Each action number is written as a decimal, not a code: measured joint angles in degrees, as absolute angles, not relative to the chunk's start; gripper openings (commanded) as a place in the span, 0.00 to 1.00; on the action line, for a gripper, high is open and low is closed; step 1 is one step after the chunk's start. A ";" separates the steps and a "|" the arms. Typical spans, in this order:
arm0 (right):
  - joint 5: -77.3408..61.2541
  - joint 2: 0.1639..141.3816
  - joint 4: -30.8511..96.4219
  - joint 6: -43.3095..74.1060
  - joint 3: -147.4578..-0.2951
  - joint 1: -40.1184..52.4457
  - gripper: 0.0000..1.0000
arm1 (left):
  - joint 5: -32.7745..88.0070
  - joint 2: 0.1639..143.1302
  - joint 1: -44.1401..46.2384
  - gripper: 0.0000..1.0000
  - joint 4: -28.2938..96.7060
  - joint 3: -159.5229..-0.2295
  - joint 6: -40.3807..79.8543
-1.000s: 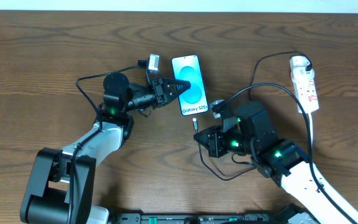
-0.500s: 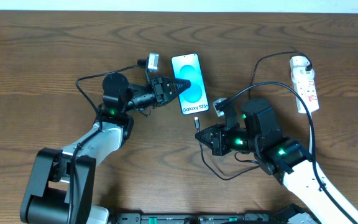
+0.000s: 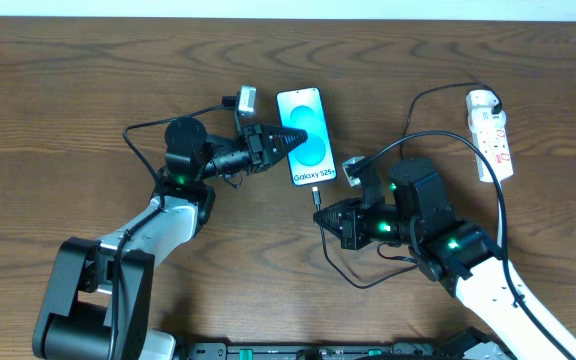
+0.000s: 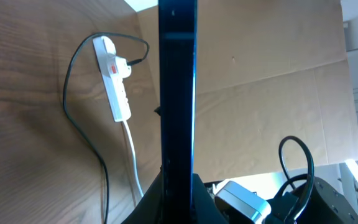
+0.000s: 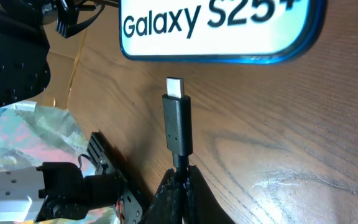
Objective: Plug charger to phone and switch on socket
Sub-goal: 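Align the USB-C plug with the phone's bottom port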
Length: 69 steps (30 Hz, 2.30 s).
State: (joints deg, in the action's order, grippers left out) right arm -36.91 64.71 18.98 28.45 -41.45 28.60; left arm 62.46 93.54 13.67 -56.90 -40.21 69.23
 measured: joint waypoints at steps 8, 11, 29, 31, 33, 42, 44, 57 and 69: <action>-36.93 64.71 18.98 28.47 -41.45 28.60 0.01 | 63.02 93.54 13.67 0.08 -56.90 -40.21 69.25; -36.93 64.71 18.98 28.53 -41.45 28.60 0.01 | 63.11 93.54 13.67 0.08 -56.90 -40.21 69.25; -36.88 64.73 18.81 31.05 -41.45 28.60 0.01 | 63.37 93.54 13.67 0.07 -57.21 -40.21 70.54; -36.91 64.71 18.55 31.07 -41.45 28.60 0.01 | 63.77 93.54 13.67 0.07 -57.21 -40.21 70.54; -36.93 64.71 18.55 31.18 -41.45 28.60 0.01 | 63.88 93.54 13.67 0.07 -57.23 -40.21 70.54; -37.15 64.71 18.52 31.22 -41.45 28.60 0.01 | 64.10 93.54 13.67 0.07 -57.23 -40.21 70.28; -37.28 64.71 18.50 31.22 -41.45 28.60 0.01 | 64.16 93.54 13.67 0.07 -57.23 -40.21 70.28; -37.56 64.71 16.99 31.24 -41.45 28.60 0.01 | 64.75 93.54 13.61 0.07 -58.46 -40.21 69.17; -34.48 64.71 15.09 31.16 -41.45 28.62 0.01 | 65.67 93.54 13.58 0.07 -60.27 -40.21 68.75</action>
